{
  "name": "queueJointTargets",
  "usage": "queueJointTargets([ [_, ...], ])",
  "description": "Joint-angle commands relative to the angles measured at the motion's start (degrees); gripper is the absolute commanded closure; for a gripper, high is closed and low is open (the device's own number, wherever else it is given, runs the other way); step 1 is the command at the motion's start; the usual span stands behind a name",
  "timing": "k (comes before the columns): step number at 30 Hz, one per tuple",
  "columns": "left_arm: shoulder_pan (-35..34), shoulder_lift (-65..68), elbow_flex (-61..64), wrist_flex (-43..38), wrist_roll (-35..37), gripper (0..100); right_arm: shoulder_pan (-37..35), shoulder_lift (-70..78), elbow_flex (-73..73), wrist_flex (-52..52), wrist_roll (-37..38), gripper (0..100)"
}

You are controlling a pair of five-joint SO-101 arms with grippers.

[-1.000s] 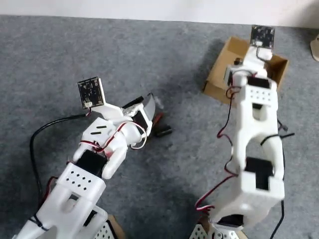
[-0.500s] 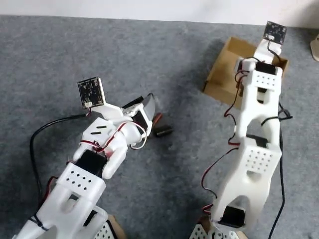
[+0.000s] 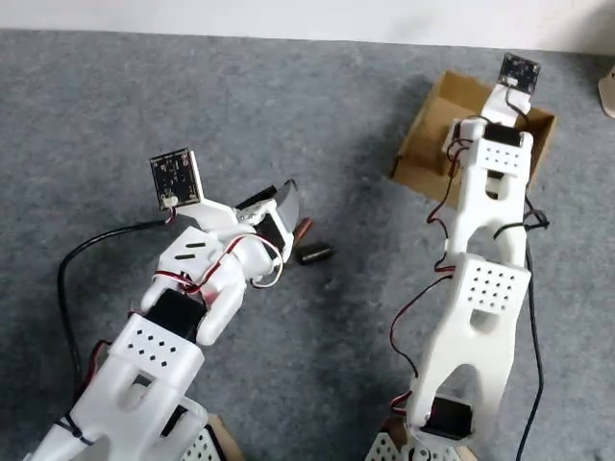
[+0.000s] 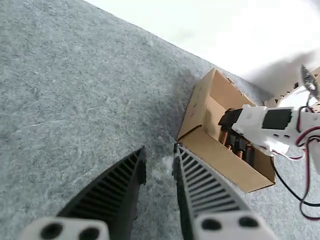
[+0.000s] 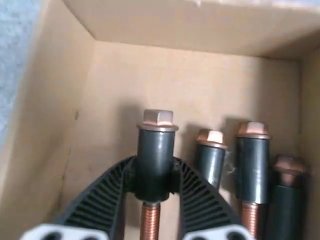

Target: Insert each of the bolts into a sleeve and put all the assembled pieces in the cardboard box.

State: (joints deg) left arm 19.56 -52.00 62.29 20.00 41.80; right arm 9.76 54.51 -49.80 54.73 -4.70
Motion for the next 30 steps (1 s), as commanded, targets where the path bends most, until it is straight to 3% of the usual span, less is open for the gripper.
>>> queueJointTargets([
  [1, -0.4, -0.2, -0.6, -1.3, 0.0, 90, 0.7, -1.3, -3.8, 0.1, -0.5, 99.4],
  [7, -0.4, -0.2, -0.6, -1.3, 0.0, 90, 0.7, -1.3, -3.8, 1.6, -0.5, 98.8],
  [12, -0.4, -0.2, -0.6, -1.3, 0.0, 90, 0.4, -1.4, -3.9, 2.2, -0.5, 89.0],
  [17, -0.4, -0.2, -0.6, -1.3, 0.0, 90, -0.1, -1.5, -4.6, 3.6, -0.4, 88.2],
  [25, -1.0, -0.2, -0.9, -1.3, 0.0, 90, -2.2, -1.4, -18.9, 17.9, -0.1, 88.2],
  [30, -6.5, -0.2, -4.9, -0.5, 0.2, 90, -5.8, -1.4, -26.5, 32.0, 1.5, 88.2],
])
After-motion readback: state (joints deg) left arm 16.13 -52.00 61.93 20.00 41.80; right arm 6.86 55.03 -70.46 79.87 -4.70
